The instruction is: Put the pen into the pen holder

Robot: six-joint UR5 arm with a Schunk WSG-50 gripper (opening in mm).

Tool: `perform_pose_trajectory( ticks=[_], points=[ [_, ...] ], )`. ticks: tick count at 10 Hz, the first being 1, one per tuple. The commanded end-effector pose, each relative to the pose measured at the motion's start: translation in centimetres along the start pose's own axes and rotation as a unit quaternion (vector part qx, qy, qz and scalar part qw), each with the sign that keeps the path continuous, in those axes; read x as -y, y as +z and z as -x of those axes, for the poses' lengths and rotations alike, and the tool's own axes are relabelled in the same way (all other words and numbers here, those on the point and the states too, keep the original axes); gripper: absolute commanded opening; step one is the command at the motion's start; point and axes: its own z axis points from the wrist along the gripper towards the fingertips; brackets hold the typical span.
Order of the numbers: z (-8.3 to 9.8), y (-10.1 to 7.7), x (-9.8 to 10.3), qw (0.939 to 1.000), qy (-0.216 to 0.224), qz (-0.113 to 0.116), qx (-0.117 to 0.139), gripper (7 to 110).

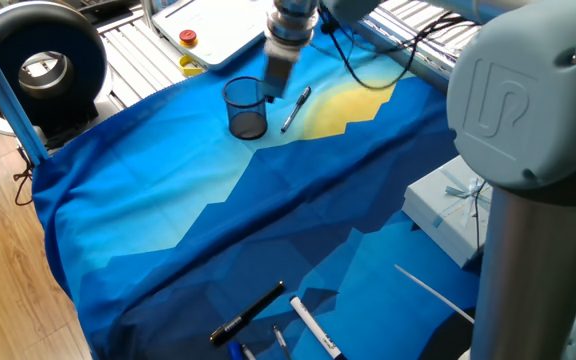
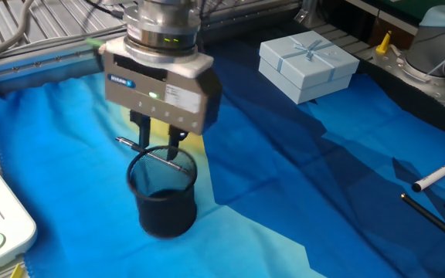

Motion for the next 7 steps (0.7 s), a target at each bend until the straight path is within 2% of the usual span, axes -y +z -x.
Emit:
perform_pose_trajectory(
  ticks=[1,2,3,4,5,6,7],
  points=[
    [-3.7,-1.3,-1.8,0.9865,0.137,0.025,-0.086,7],
    [-2.9,-1.5,-2.6,0.9864,0.142,0.041,-0.072,7],
    [-4.1,-1.8,-0.2,0.9911,0.105,-0.001,-0.082,7],
    [-4.6,-1.5,2.2,0.9952,0.044,-0.037,-0.079,7],
    [-4.7,-0.8,4.1,0.9948,-0.006,-0.067,-0.076,7],
    [-4.6,0.0,4.7,0.9943,-0.029,-0.075,-0.070,7],
    [-4.2,0.9,4.5,0.9952,-0.035,-0.071,-0.058,7]
  ],
)
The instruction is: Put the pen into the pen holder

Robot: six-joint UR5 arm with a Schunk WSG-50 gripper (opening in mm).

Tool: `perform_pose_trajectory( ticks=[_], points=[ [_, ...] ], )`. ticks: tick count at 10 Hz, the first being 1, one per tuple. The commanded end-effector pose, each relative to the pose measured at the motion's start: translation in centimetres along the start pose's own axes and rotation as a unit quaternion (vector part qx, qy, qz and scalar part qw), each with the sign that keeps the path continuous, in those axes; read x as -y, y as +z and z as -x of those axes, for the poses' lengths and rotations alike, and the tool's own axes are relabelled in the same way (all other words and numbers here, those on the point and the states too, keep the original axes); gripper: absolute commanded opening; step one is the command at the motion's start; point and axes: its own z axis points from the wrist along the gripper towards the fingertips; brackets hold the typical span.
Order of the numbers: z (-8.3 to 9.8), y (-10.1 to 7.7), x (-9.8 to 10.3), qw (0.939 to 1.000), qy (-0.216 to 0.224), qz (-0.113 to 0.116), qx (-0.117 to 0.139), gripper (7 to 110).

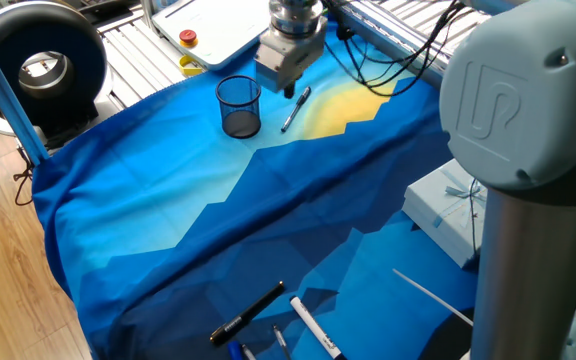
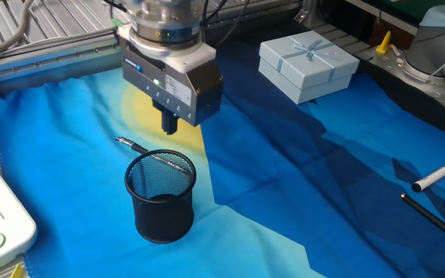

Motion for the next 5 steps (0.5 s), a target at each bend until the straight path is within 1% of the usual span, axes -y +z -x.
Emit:
perform_pose_trajectory(
  ticks=[1,2,3,4,5],
  points=[
    [0.2,1.6,0.7,0.9982,-0.056,-0.010,0.016,7],
    [0.3,2.1,0.3,0.9961,-0.086,-0.003,0.019,7],
    [0.2,2.7,-0.4,0.9928,-0.119,0.004,0.017,7],
    [0.4,3.2,-0.5,0.9885,-0.150,-0.003,0.018,7],
    [0.7,3.4,-0.7,0.9825,-0.185,-0.006,0.022,7]
  ],
)
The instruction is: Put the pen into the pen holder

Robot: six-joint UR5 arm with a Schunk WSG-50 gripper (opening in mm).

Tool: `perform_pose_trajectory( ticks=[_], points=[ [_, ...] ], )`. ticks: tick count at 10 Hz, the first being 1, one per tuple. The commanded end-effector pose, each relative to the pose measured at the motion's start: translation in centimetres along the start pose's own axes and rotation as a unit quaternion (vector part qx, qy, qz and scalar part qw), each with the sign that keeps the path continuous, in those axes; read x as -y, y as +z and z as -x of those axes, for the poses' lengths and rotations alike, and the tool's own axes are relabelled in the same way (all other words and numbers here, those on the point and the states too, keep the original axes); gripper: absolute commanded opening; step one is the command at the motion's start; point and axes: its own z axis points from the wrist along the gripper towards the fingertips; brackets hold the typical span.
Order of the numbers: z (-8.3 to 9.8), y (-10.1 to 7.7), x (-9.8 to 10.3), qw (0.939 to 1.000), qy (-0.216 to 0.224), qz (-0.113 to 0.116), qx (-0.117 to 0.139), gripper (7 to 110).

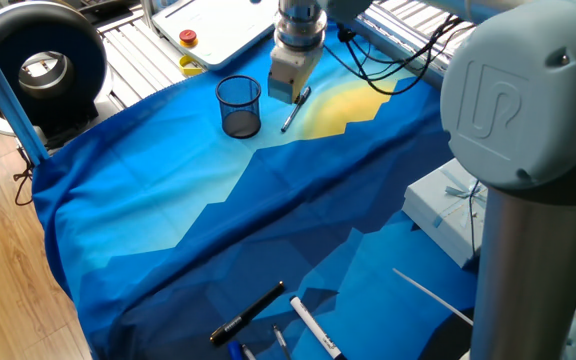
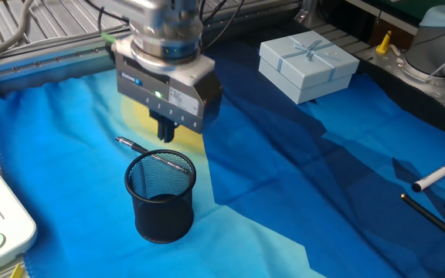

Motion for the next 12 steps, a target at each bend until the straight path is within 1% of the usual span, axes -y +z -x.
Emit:
perform_pose_trajectory(
  ticks=[1,2,3,4,5,6,8,9,11,12],
  points=[
    [1.0,1.1,0.2,0.9932,-0.114,-0.017,0.015,7],
    [1.8,1.2,0.1,0.9932,-0.111,-0.021,0.028,7],
    [3.6,1.0,-1.4,0.9883,-0.136,0.003,0.069,7],
    [4.2,0.9,-1.6,0.9827,-0.167,0.002,0.080,7],
    [4.3,0.9,-0.9,0.9807,-0.178,-0.011,0.081,7],
    [4.7,0.9,-0.6,0.9767,-0.196,-0.021,0.085,22],
    [4.9,0.8,0.1,0.9693,-0.228,-0.040,0.084,22],
    [5.1,0.8,0.5,0.9629,-0.251,-0.050,0.085,44],
    [6.1,0.7,0.9,0.9402,-0.316,-0.075,0.101,44],
    [6.4,0.9,1.0,0.9335,-0.332,-0.085,0.105,44]
  ],
)
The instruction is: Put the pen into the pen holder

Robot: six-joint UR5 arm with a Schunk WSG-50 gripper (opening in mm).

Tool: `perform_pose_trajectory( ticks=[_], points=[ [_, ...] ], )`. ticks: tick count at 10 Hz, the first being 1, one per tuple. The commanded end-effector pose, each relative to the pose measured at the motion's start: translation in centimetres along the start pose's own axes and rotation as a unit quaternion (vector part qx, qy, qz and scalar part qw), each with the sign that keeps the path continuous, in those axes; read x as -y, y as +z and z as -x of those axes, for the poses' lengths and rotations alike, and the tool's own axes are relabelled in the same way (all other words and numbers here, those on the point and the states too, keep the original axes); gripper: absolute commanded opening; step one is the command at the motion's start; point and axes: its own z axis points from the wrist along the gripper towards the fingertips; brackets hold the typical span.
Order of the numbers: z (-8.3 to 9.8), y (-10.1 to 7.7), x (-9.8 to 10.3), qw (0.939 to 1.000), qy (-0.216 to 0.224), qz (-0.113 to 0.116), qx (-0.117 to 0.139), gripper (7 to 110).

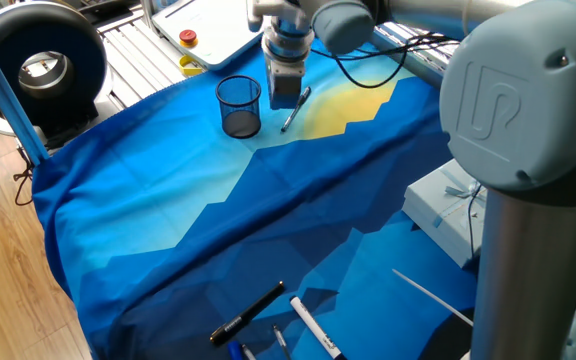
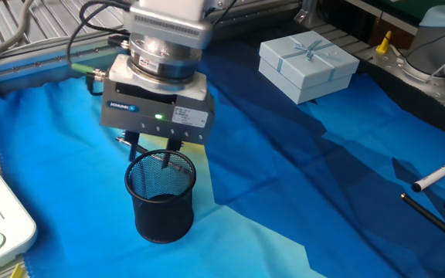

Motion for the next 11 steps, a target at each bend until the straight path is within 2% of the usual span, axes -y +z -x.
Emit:
perform_pose_trajectory(
  ticks=[1,2,3,4,5,6,7,8,9,10,11],
  points=[
    [0.7,0.3,1.1,0.9964,-0.077,-0.033,0.012,44],
    [1.1,0.3,1.0,0.9948,-0.093,-0.036,0.018,44],
    [1.3,-0.4,1.0,0.9953,-0.090,-0.030,0.021,44],
    [2.2,-1.9,0.2,0.9975,-0.061,-0.003,0.035,44],
    [3.3,-4.0,-0.7,0.9984,-0.011,0.027,0.049,44],
    [3.6,-5.9,-1.1,0.9972,0.046,0.047,0.035,44],
    [2.1,-7.0,-0.3,0.9925,0.115,0.034,-0.023,44],
    [0.1,-7.1,-0.3,0.9875,0.139,0.026,-0.070,66],
    [-1.5,-7.0,-0.2,0.9827,0.155,0.012,-0.100,66],
    [1.9,-6.7,-2.2,0.9900,0.118,0.066,-0.040,66],
    [2.9,-5.7,-1.4,0.9962,0.047,0.072,-0.016,66]
  ],
)
